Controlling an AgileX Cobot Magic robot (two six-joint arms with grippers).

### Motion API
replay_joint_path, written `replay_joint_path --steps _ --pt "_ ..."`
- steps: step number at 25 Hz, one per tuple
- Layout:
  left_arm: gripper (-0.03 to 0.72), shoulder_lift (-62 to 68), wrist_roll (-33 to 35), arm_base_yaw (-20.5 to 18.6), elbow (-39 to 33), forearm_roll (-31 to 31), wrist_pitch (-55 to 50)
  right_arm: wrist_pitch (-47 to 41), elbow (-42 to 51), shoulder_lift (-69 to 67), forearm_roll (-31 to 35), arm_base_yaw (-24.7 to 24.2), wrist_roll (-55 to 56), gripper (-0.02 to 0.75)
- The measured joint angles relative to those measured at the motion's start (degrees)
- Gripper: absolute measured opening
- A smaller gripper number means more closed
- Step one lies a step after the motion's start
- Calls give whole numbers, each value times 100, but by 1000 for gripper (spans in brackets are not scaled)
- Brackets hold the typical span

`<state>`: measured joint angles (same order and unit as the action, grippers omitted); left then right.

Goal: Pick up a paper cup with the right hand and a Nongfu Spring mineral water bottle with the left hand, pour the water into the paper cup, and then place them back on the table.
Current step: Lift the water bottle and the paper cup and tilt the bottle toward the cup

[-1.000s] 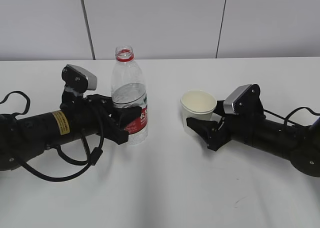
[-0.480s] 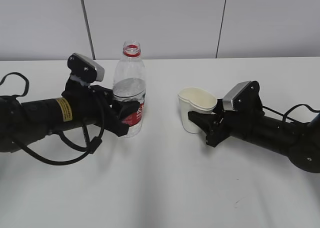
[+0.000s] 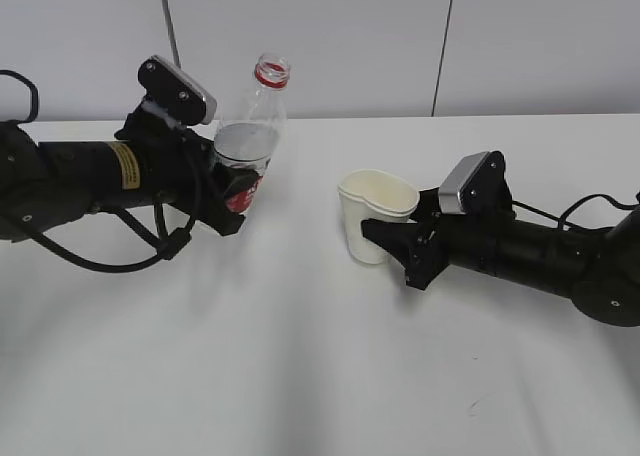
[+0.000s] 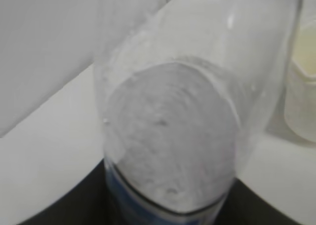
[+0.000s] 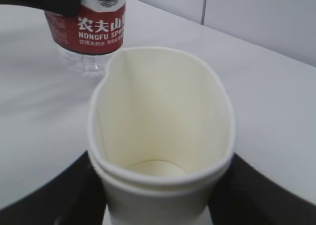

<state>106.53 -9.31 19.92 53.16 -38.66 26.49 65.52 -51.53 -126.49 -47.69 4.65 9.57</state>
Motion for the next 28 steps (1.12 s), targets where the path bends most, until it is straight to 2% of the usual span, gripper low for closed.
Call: replay_joint_path --steps 13,28 --pt "314 -270 44 0 438 -1093 -1169 0 -264 0 -224 201 207 410" --pt "313 -465 73 0 747 -2182 -1840 0 -274 0 -320 201 337 410"
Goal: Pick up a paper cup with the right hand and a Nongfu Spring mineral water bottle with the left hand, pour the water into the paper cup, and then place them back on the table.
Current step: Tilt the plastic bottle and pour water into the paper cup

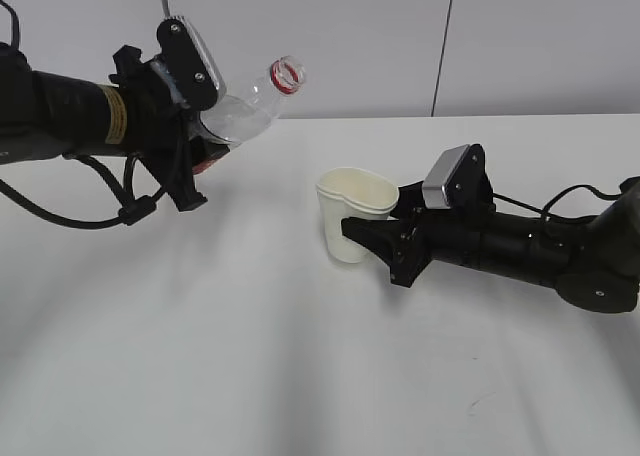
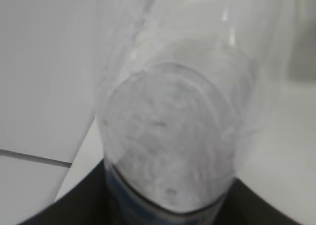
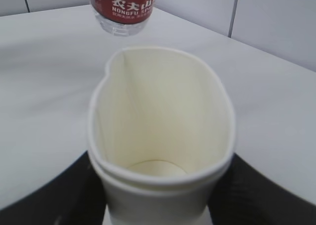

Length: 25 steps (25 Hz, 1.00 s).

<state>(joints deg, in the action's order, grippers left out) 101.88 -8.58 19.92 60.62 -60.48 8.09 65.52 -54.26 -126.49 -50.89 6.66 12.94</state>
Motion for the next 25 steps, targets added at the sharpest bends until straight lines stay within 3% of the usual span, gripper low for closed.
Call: replay_joint_path --steps 25 --pt "310 -41 5 0 143 -2255 -384 -27 -271 0 -533 205 467 410"
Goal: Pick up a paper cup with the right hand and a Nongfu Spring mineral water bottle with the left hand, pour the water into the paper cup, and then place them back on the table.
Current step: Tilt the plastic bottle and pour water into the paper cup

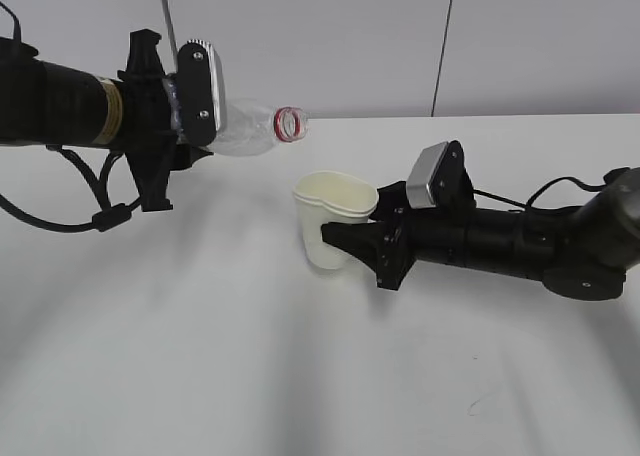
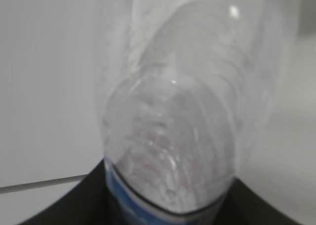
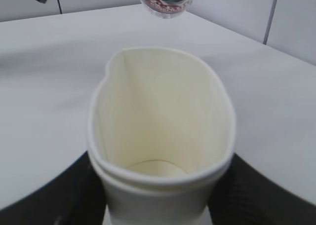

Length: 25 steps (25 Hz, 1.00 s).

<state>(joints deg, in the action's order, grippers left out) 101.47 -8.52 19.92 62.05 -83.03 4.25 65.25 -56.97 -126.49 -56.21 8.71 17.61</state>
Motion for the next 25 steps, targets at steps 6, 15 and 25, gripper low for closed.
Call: replay_joint_path --steps 6,15,25 --pt "310 0 10 0 0 -289 20 3 -209 0 -557 0 531 410" --pt "306 0 10 0 0 -691 35 -10 -376 0 -809 182 714 410" --pt "303 0 14 0 0 -1342 -173 -262 -460 0 -831 248 714 410"
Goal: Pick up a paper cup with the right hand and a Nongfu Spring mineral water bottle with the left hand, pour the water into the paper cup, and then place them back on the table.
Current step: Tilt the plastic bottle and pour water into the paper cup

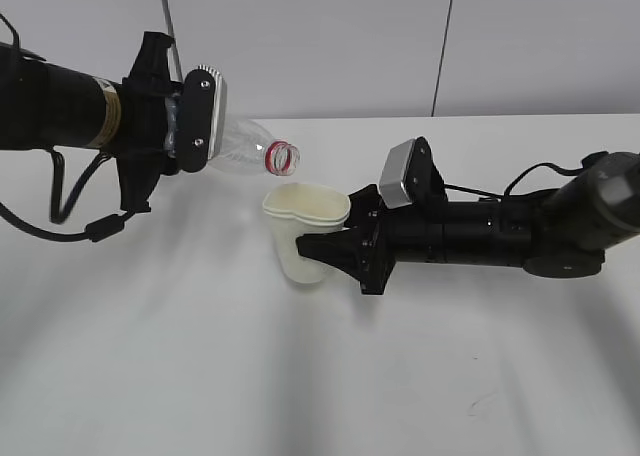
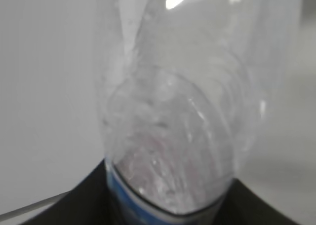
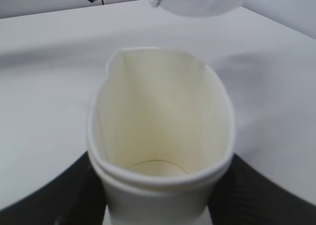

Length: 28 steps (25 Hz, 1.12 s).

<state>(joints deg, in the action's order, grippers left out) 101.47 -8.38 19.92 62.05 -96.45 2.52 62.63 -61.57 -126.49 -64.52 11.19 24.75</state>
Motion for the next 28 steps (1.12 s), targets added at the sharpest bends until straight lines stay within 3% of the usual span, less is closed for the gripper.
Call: replay_joint_path --steps 15,28 --pt "303 0 3 13 113 -518 -192 -78 -186 0 -314 0 25 410" --pt "302 0 21 336 130 -686 -677 -78 -186 0 -394 0 47 410"
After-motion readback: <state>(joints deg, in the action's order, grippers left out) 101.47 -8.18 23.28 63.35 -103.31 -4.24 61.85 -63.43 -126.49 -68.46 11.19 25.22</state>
